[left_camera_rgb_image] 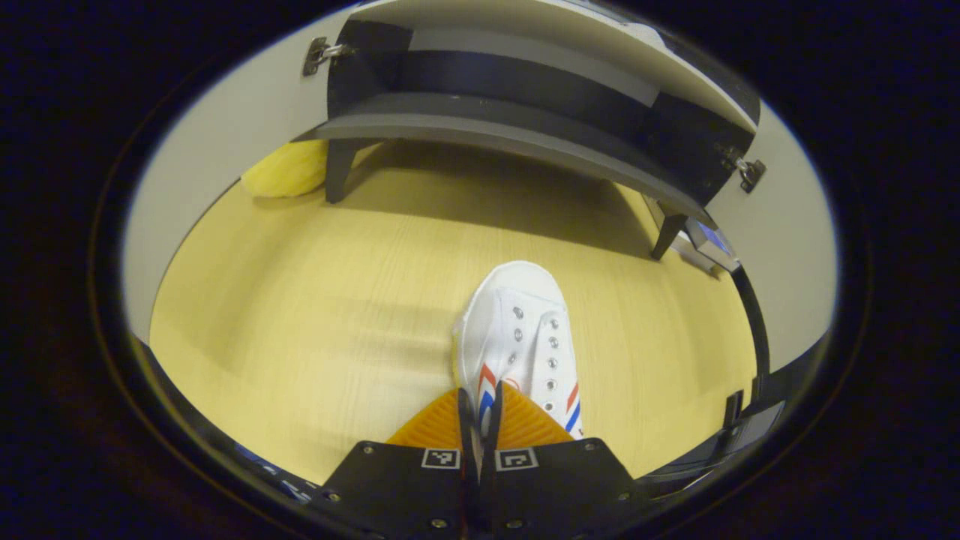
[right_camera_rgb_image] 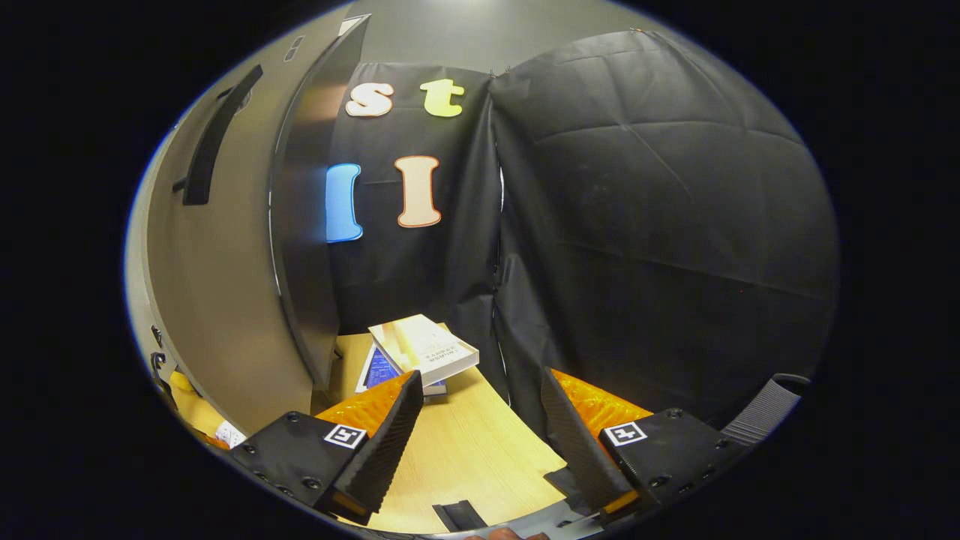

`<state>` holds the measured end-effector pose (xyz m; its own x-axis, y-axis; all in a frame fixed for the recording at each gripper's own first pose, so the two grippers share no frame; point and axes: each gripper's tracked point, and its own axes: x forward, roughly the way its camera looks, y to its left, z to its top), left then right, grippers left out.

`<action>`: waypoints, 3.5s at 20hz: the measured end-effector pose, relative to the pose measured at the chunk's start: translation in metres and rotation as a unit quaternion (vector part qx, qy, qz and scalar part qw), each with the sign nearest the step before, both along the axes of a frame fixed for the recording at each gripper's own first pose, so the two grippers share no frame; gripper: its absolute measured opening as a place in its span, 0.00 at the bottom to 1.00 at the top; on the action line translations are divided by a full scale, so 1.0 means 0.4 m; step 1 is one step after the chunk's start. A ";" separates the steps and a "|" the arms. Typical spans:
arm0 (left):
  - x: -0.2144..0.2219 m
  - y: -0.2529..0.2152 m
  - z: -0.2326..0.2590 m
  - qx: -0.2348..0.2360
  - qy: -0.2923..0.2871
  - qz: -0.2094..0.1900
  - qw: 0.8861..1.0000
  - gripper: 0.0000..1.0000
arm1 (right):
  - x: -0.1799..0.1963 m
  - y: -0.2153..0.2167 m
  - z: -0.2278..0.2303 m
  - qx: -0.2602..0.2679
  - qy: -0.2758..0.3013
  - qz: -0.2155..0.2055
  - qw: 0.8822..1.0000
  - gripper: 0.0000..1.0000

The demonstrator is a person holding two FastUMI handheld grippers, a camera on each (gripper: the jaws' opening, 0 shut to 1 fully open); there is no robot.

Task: Grab one shoe with the right hand and put it into the shoe cabinet, grab the other shoe with the left hand and put it into the shoe cabinet; then close the right door with the right hand and the left door with the left hand.

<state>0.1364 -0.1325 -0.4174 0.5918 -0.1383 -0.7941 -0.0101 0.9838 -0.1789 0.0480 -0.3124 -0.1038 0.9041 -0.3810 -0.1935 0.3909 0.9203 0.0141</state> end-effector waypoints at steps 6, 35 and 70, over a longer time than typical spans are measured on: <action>0.046 0.029 0.152 -0.037 -0.071 0.000 0.997 0.00 | 0.003 -0.019 -0.003 -0.005 0.000 -0.006 1.000 0.99; 0.064 0.040 0.176 -0.112 -0.299 0.059 0.946 0.02 | -0.005 -0.103 0.008 0.000 -0.007 -0.065 0.998 0.99; -0.264 0.055 0.417 0.064 -0.504 -0.041 0.861 0.99 | 0.076 -0.056 0.231 -0.019 -0.067 -0.030 0.997 0.94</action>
<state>0.0309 -0.1104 -0.2507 0.9815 -0.1607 0.1041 0.1558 0.9863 0.0540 0.0783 -0.3350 -0.0115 0.8966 -0.4391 -0.0575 0.4414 0.8966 0.0354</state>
